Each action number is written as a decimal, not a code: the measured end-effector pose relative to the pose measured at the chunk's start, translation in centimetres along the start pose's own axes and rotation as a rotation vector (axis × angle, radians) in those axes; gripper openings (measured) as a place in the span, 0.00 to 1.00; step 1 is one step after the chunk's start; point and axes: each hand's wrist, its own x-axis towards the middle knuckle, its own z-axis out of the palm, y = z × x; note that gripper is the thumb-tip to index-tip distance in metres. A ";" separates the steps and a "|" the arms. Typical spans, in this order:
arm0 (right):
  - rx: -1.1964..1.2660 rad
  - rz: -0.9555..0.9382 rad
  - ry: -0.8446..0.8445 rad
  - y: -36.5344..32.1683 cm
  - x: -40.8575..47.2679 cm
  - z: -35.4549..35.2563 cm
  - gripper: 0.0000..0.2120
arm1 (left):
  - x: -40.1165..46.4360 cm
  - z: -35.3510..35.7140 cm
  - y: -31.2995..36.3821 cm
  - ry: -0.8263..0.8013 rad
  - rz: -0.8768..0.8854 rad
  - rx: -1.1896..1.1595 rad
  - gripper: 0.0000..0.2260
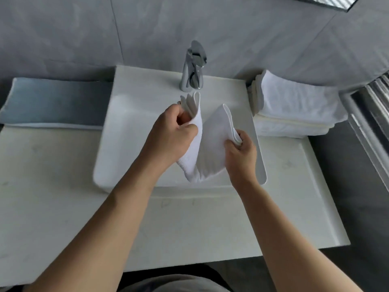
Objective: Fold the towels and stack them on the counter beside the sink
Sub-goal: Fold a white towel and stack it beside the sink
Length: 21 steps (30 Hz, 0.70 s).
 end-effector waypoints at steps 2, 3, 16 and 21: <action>0.049 0.041 0.061 0.3 1.0 -1.4 0.09 | 0.9 1.7 0.8 -0.035 -0.003 -0.008 0.06; 0.075 0.051 0.089 0.4 1.6 -2.2 0.09 | 1.7 2.7 1.2 -0.044 -0.018 -0.015 0.05; 0.393 0.046 0.298 1.8 20.1 -15.9 0.14 | 10.7 19.5 8.7 0.175 -0.041 -0.283 0.06; 0.393 0.049 0.387 2.5 28.8 -22.4 0.10 | 15.1 26.4 12.1 0.203 -0.049 -0.392 0.06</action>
